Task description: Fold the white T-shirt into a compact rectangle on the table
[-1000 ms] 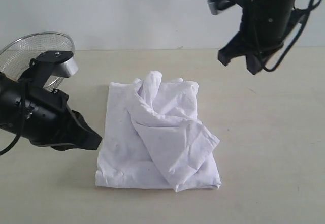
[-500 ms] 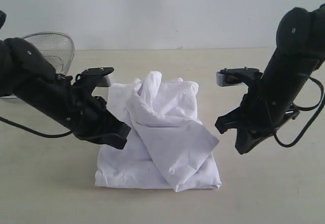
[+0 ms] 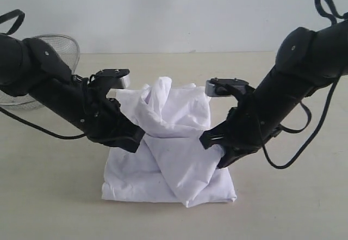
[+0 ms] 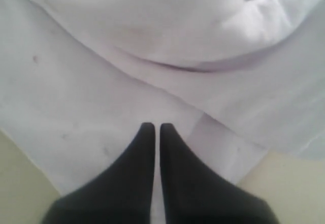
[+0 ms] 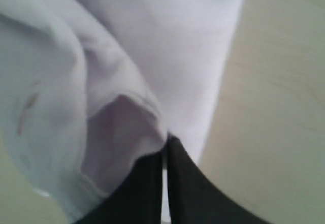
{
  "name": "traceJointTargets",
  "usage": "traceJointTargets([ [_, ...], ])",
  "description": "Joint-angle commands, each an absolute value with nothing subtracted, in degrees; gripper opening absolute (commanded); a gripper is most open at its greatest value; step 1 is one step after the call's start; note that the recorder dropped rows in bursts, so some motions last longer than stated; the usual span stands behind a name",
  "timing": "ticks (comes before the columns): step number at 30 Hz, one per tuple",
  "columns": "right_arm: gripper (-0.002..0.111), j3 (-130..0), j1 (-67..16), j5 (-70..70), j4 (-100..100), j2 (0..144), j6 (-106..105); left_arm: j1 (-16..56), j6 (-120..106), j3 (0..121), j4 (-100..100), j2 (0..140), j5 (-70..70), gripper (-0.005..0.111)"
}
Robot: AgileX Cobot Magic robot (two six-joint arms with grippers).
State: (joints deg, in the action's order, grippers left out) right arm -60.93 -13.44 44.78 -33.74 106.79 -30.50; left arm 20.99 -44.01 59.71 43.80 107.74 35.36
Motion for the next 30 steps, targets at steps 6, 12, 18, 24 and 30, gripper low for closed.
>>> traceJointTargets([
  [6, 0.000, -66.27, -26.23, 43.74, -37.37, 106.70, -31.89, 16.90, -27.59, 60.05, 23.60, 94.30, 43.74, 0.005],
  [12, 0.000, -76.43, -27.96, 49.23, -33.64, 106.43, -32.74, 15.88, -27.59, 57.12, 23.60, 92.86, 45.05, 0.005],
  [18, 0.000, -78.80, -20.59, 49.86, -18.59, 104.79, -23.91, 15.88, -28.65, 56.35, 29.62, 93.54, 42.62, 0.005],
  [24, 0.000, -78.80, -15.37, 51.93, -18.99, 104.79, -27.62, 15.88, -28.65, 56.35, 30.72, 98.39, 35.52, 0.005],
  [30, 0.000, -78.68, -14.94, 53.38, -18.99, 106.63, -29.05, 13.12, -31.23, 58.17, 33.92, 103.18, 33.06, 0.005],
])
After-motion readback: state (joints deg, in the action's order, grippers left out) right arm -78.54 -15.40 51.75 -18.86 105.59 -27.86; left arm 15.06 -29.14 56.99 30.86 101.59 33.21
